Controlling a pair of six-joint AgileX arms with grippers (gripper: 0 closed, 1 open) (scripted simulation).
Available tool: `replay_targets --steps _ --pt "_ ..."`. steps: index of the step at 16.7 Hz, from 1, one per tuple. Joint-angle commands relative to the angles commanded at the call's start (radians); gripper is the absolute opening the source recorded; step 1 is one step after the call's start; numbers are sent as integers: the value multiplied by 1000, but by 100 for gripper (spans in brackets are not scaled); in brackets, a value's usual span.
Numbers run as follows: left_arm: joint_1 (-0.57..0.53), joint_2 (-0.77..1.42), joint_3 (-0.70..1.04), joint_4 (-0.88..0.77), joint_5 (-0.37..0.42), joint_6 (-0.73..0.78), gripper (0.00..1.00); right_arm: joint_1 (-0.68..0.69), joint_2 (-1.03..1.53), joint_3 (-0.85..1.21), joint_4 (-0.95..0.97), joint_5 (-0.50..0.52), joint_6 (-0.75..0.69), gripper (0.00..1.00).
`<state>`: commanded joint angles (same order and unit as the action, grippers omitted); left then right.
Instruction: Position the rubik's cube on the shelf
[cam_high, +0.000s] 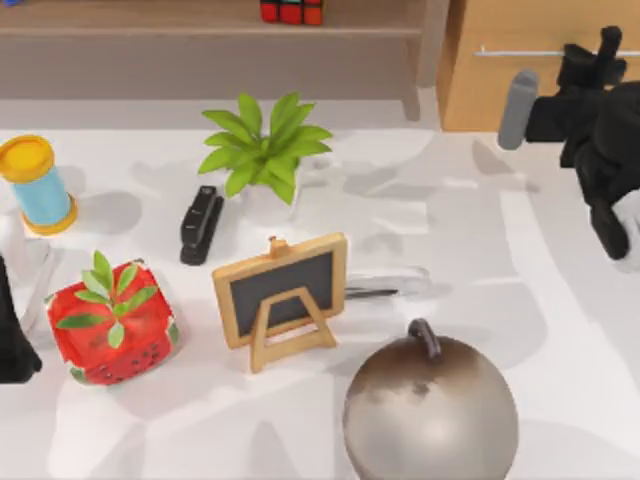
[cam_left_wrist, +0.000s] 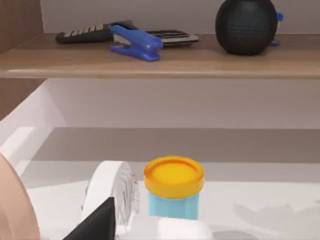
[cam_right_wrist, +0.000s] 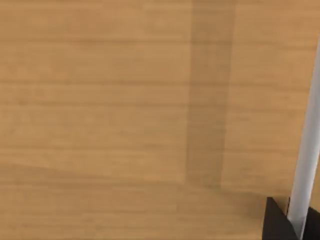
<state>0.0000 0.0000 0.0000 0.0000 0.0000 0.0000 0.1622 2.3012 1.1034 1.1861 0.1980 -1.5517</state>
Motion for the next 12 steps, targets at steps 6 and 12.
replay_targets --steps 6,12 --pt "0 0 0 0 0 0 100 0 0 0 0 0 0 23" --pt "0 0 0 0 0 0 100 0 0 0 0 0 0 68"
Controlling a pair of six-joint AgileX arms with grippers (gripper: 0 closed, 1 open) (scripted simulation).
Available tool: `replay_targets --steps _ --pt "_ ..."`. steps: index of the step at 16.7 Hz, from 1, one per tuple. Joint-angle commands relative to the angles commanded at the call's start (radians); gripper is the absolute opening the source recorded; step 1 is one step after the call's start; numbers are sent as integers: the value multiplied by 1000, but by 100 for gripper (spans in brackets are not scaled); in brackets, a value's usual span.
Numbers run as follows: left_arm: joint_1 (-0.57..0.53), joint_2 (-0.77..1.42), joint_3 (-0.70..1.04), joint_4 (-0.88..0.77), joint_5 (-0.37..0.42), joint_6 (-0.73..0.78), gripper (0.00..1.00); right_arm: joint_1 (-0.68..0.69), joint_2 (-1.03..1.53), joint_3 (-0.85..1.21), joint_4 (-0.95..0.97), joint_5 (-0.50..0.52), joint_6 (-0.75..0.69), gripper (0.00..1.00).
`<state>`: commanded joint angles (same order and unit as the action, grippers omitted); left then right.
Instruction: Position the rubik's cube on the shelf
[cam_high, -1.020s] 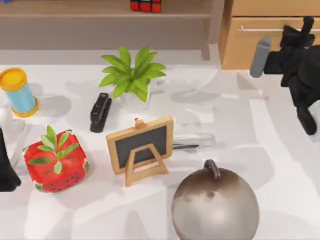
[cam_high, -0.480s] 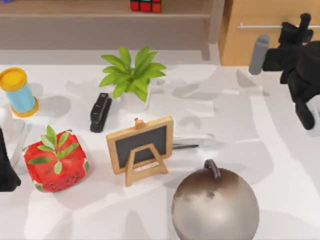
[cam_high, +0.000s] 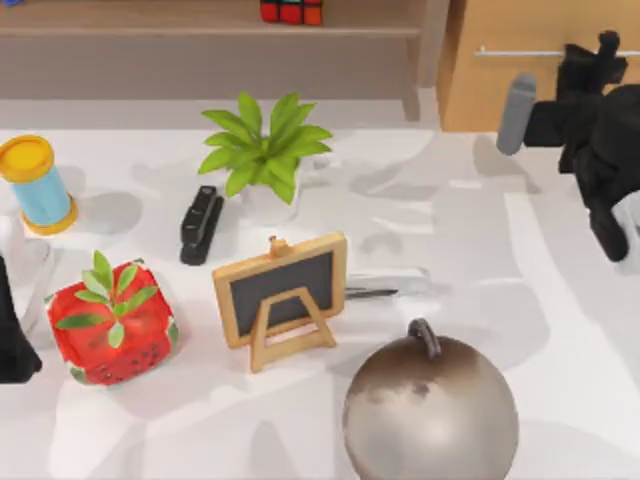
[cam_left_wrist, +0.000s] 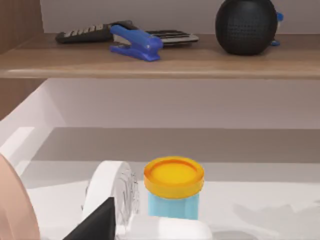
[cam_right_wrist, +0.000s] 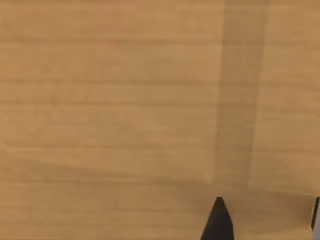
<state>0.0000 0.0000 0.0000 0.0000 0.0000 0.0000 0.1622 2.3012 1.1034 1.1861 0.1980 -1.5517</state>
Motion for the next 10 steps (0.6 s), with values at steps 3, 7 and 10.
replay_targets --steps 3,7,10 --pt "0 0 0 0 0 0 100 0 0 0 0 0 0 90" --pt "0 0 0 0 0 0 100 0 0 0 0 0 0 100" --pt "0 0 0 0 0 0 100 0 0 0 0 0 0 100"
